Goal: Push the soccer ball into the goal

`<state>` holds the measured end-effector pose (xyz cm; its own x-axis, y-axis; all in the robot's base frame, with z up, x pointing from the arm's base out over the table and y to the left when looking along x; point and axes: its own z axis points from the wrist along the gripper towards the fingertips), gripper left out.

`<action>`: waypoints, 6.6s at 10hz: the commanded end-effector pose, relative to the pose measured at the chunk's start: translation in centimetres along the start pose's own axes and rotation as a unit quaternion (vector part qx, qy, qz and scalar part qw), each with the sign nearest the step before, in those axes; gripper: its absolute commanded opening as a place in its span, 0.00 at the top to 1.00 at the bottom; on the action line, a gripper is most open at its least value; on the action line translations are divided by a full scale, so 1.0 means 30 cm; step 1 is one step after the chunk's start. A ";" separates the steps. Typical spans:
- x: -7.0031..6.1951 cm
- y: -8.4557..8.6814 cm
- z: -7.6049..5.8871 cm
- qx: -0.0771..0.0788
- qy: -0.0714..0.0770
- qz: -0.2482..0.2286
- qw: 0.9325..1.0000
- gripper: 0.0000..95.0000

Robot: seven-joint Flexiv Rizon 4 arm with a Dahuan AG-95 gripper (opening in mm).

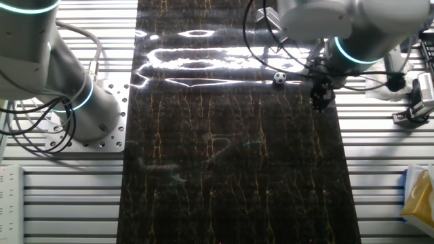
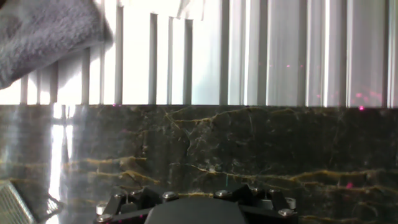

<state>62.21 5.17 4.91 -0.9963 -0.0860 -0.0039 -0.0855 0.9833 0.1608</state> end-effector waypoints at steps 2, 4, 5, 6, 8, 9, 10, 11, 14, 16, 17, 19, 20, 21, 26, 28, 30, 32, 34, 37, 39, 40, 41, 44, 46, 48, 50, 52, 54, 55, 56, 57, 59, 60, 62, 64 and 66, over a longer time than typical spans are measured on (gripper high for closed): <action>0.012 0.007 -0.010 -0.002 0.012 0.025 1.000 0.20; 0.011 0.007 -0.008 0.000 0.011 0.021 1.000 0.20; 0.011 0.007 -0.008 0.000 0.011 0.019 1.000 0.20; 0.011 0.007 -0.008 0.000 0.010 0.017 1.000 0.20; 0.019 0.011 -0.011 0.001 0.002 -0.002 1.000 0.20; 0.025 0.015 -0.013 0.003 0.003 -0.003 1.000 0.20; 0.033 0.017 -0.010 0.007 0.007 0.003 1.000 0.20; 0.033 0.017 -0.010 0.009 0.007 0.006 1.000 0.20; 0.033 0.017 -0.010 0.027 0.005 0.006 1.000 0.20; 0.033 0.017 -0.010 0.034 0.005 -0.008 0.999 0.40; 0.033 0.017 -0.010 0.037 0.006 -0.047 0.998 0.40; 0.033 0.017 -0.010 0.035 0.012 -0.072 0.997 0.20; 0.033 0.017 -0.010 0.035 0.015 -0.079 0.996 0.20; 0.033 0.017 -0.010 0.037 0.016 -0.080 0.996 0.20; 0.033 0.017 -0.010 0.041 0.016 -0.080 0.996 0.40; 0.033 0.017 -0.010 0.043 0.017 -0.079 0.996 0.40; 0.033 0.017 -0.010 0.040 0.016 -0.081 0.996 0.40; 0.034 0.018 -0.013 0.035 0.017 -0.087 0.995 0.40; 0.049 0.020 -0.015 0.033 0.020 -0.085 0.996 0.20; 0.086 0.024 -0.012 0.015 0.016 -0.086 0.996 0.20; 0.133 0.032 -0.013 0.005 0.013 -0.079 0.997 0.20; 0.147 0.035 -0.012 0.004 0.012 -0.077 0.997 0.20; 0.170 0.042 -0.006 0.002 0.009 -0.074 0.997 0.20; 0.213 0.072 0.009 0.003 0.009 -0.060 0.998 0.20; 0.235 0.115 0.015 0.008 0.006 -0.047 0.999 0.20; 0.243 0.147 0.022 0.009 0.004 -0.040 0.999 0.20; 0.251 0.172 0.035 0.010 0.001 -0.036 0.999 0.20; 0.259 0.202 0.045 0.011 -0.004 -0.028 1.000 0.20; 0.254 0.234 0.062 0.010 -0.008 -0.021 1.000 0.20; 0.248 0.243 0.070 0.008 -0.009 -0.020 1.000 0.20; 0.239 0.259 0.080 0.006 -0.012 -0.017 1.000 0.20; 0.234 0.269 0.087 0.006 -0.013 -0.015 1.000 0.20; 0.216 0.294 0.104 0.006 -0.014 -0.010 1.000 0.20; 0.210 0.304 0.106 0.005 -0.014 -0.008 1.000 0.20; 0.200 0.350 0.109 0.003 -0.016 -0.001 1.000 0.20; 0.194 0.394 0.107 0.000 -0.017 0.009 1.000 0.20; 0.190 0.409 0.096 0.003 -0.014 0.013 1.000 0.20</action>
<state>55.48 17.20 4.15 -0.9983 -0.0536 -0.0229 -0.0565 0.9865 0.1536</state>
